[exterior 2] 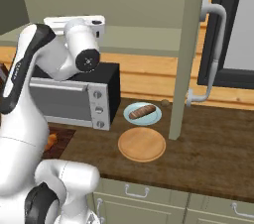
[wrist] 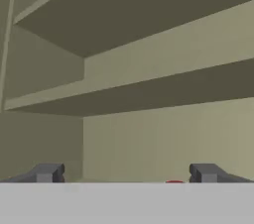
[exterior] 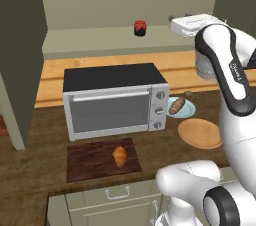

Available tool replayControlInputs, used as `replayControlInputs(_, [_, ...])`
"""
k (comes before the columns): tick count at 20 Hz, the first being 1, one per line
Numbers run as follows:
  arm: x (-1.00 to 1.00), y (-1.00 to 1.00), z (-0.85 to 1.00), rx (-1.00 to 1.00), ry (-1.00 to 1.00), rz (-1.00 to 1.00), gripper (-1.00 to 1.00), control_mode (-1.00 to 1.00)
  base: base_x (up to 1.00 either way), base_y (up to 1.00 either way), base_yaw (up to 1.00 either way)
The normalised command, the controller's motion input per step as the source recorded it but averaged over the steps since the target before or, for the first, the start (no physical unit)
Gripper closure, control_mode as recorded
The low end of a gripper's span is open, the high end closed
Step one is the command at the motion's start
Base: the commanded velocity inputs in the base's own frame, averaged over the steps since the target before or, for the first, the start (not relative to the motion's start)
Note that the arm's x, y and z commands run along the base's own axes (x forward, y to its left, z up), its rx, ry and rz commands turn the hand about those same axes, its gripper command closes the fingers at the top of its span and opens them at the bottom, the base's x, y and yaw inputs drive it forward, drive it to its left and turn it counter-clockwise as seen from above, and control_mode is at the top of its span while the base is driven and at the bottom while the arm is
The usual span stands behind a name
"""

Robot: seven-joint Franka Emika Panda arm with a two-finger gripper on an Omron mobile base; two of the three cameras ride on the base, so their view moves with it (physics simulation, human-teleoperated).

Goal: From the different types of pastries on the counter, select a croissant and place it on the cutting board. Then retrieve a jar of jam from the cabinet and place it alongside the croissant on the cutting board.

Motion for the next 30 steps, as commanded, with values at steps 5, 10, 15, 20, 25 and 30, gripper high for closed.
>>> replayControlInputs(5, [-0.18,-0.19,0.04,-0.16,0.19,-0.01,-1.00,-1.00,0.00,0.00,0.00])
replayControlInputs(10, [0.04,0.00,-0.58,0.00,0.00,0.01,-1.00,-1.00,0.00,0.00,0.00])
replayControlInputs(15, [0.11,0.00,-0.53,0.00,0.00,0.04,-1.00,-1.00,0.00,0.00,0.00])
replayControlInputs(20, [0.02,0.12,-0.15,-0.06,0.07,0.00,-1.00,-1.00,0.00,0.00,0.00])
replayControlInputs(25, [0.15,0.21,-0.20,-0.09,0.18,0.00,-1.00,-1.00,0.00,0.00,0.00])
replayControlInputs(30, [0.47,-0.18,0.00,0.09,0.12,-0.08,-1.00,-1.00,0.00,0.00,0.00])
